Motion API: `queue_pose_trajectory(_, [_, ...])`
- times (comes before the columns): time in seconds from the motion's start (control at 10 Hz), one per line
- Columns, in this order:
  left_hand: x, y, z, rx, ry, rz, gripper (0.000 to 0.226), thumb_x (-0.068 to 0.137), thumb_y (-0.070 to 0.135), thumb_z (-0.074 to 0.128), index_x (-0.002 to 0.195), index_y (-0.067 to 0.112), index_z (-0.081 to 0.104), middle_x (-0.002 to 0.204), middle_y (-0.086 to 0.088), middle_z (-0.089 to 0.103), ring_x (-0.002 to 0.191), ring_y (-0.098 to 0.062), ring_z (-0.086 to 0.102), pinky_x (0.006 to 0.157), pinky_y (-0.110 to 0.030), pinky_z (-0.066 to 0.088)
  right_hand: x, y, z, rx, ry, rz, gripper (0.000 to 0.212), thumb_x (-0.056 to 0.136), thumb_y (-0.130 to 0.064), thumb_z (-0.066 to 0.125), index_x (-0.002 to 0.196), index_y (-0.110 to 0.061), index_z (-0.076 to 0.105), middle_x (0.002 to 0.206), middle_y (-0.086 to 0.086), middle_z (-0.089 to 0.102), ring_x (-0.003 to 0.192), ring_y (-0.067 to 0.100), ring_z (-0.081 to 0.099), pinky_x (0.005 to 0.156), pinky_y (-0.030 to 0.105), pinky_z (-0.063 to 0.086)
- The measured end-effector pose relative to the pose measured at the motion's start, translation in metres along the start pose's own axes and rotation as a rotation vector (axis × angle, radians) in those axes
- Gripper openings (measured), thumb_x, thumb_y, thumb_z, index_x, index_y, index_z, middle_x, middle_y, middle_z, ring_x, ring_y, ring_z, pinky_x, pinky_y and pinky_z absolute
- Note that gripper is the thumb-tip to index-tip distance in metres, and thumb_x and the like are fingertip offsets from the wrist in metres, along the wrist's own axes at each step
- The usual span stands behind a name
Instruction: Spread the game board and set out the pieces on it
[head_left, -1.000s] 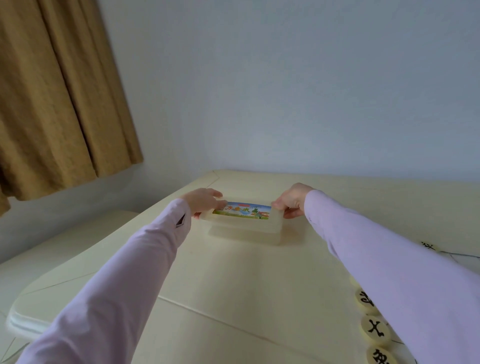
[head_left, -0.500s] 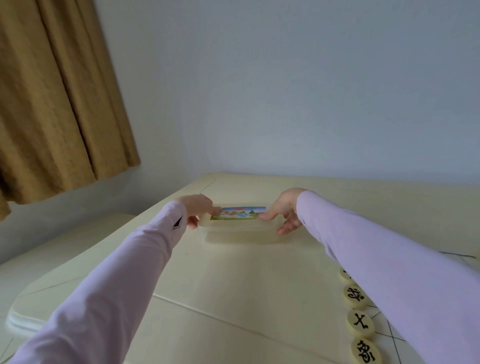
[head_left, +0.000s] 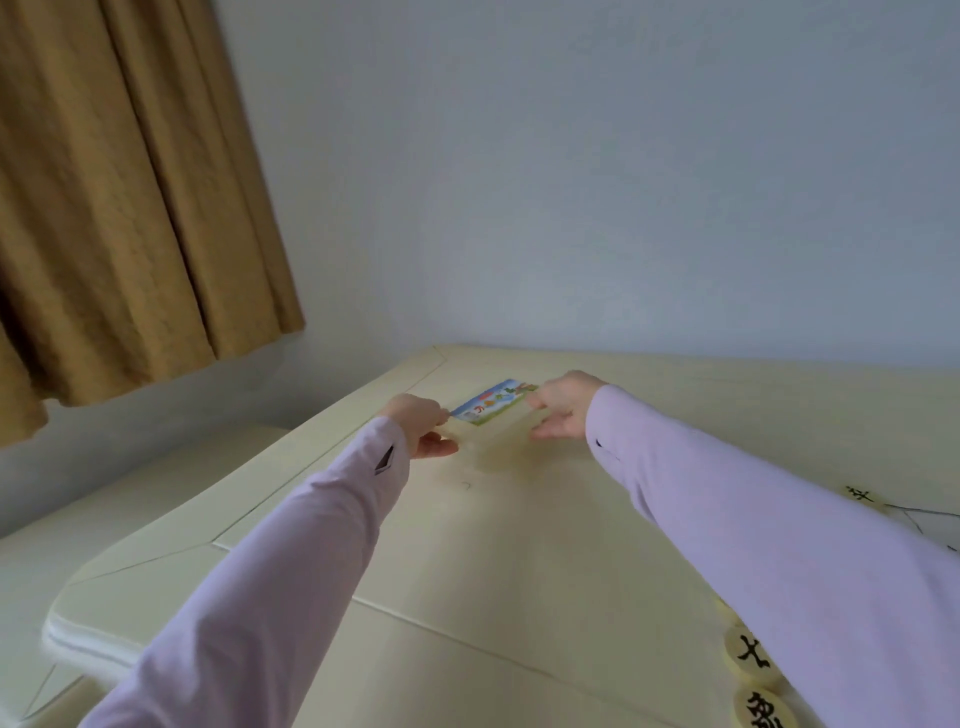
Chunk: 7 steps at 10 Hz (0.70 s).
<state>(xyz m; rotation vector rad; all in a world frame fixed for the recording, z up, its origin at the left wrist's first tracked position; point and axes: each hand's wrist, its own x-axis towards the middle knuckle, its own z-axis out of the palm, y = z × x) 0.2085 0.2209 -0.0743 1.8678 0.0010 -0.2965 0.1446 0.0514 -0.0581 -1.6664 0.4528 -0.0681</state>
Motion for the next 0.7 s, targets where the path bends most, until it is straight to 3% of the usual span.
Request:
queue_pose_trajectory(0.1, [0.021,0.001,0.007,-0.082,0.043,0.049,0.025,0.092,-0.003,0.048,0.072,0.011,0.046,0.076,-0.005,0.053,0.049,-0.011,0.062,0.048,-0.021,0.053,0.019,-0.006,0.015,0.003,-0.085,0.051,0.035,0.092,0.006,0.049,0.127,0.003,0.045,0.122,0.018,0.05,0.11,0.035,0.054,0.097,0.046,0.047])
queue_pose_trajectory(0.2, [0.048,0.009,0.015,-0.105,0.112,0.006,0.024,0.091,-0.005,0.047,0.07,0.006,0.046,0.07,-0.009,0.051,0.033,-0.013,0.057,0.035,-0.021,0.048,0.042,-0.009,0.023,0.024,-0.149,0.098,0.016,0.095,0.004,0.042,0.108,0.0,0.052,0.09,0.011,0.046,0.087,0.028,0.053,0.092,0.044,0.05])
queue_pose_trajectory(0.3, [0.075,0.013,0.02,-0.156,0.153,-0.007,0.025,0.091,-0.006,0.044,0.07,0.007,0.045,0.06,-0.008,0.058,0.026,-0.014,0.053,0.036,-0.021,0.046,0.058,-0.01,0.027,0.018,-0.139,0.084,0.043,0.097,0.003,0.04,0.14,-0.003,0.038,0.138,0.012,0.042,0.12,0.028,0.048,0.093,0.043,0.047])
queue_pose_trajectory(0.4, [0.086,0.016,0.024,-0.181,0.176,0.008,0.028,0.091,-0.007,0.044,0.069,0.009,0.042,0.063,-0.005,0.059,0.025,-0.008,0.051,0.037,-0.017,0.045,0.064,-0.019,0.023,0.057,-0.151,0.064,0.045,0.097,0.004,0.041,0.141,-0.003,0.036,0.144,0.011,0.036,0.133,0.028,0.04,0.1,0.045,0.042])
queue_pose_trajectory(0.5, [0.077,0.019,0.031,-0.164,0.156,0.019,0.025,0.092,-0.004,0.043,0.071,0.009,0.043,0.078,-0.006,0.053,0.026,-0.01,0.053,0.04,-0.02,0.046,0.059,-0.03,0.011,0.052,-0.138,0.052,0.043,0.096,0.006,0.039,0.138,0.0,0.039,0.135,0.012,0.04,0.134,0.029,0.039,0.102,0.045,0.04])
queue_pose_trajectory(0.6, [0.051,0.027,0.036,-0.09,0.208,0.064,0.022,0.09,-0.003,0.038,0.07,0.006,0.042,0.069,-0.007,0.049,0.034,-0.021,0.054,0.035,-0.017,0.039,0.033,-0.038,-0.005,0.019,-0.081,0.031,0.043,0.095,0.006,0.04,0.138,0.004,0.037,0.135,0.02,0.04,0.133,0.034,0.04,0.102,0.047,0.04])
queue_pose_trajectory(0.7, [0.016,0.049,0.04,-0.086,0.258,0.21,0.014,0.087,-0.001,0.041,0.096,-0.001,0.05,0.085,-0.011,0.054,0.061,-0.028,0.06,0.059,-0.025,0.054,0.002,-0.047,-0.025,0.066,-0.035,0.016,0.046,0.097,0.0,0.045,0.14,0.005,0.033,0.144,0.026,0.035,0.132,0.037,0.041,0.101,0.045,0.041])
